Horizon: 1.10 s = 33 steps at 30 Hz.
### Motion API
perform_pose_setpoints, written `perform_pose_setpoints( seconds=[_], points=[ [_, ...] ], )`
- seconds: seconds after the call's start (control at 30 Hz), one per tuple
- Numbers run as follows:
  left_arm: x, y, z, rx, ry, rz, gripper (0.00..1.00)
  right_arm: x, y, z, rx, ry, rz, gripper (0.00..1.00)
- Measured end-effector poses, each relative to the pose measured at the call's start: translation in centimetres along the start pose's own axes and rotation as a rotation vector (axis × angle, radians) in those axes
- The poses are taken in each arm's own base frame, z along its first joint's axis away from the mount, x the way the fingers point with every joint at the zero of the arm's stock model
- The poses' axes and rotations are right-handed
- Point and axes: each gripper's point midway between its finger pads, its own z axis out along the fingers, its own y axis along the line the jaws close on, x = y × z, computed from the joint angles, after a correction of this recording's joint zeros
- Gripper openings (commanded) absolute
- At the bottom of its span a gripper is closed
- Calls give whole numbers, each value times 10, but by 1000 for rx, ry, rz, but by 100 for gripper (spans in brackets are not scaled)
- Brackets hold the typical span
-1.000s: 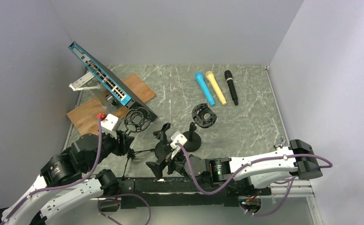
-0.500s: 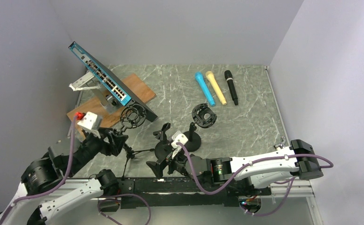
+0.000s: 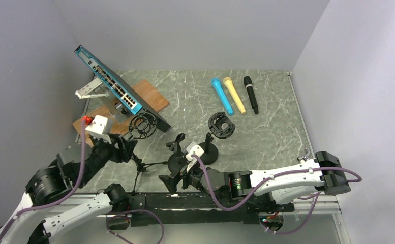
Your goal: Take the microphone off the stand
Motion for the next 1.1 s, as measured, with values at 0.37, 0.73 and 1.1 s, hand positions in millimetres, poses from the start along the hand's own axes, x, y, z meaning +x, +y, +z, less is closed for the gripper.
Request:
perform_pose_setpoints(
  seconds=[0.37, 0.73, 1.1],
  points=[
    [30, 7, 28, -71, 89, 130, 64, 0, 1, 0, -3, 1, 0, 98],
    [51, 11, 33, -71, 157, 220, 20, -1, 1, 0, -4, -1, 1, 99],
    [51, -10, 13, 171, 67, 339, 4, 0, 3, -1, -18, 5, 1, 100]
  ],
)
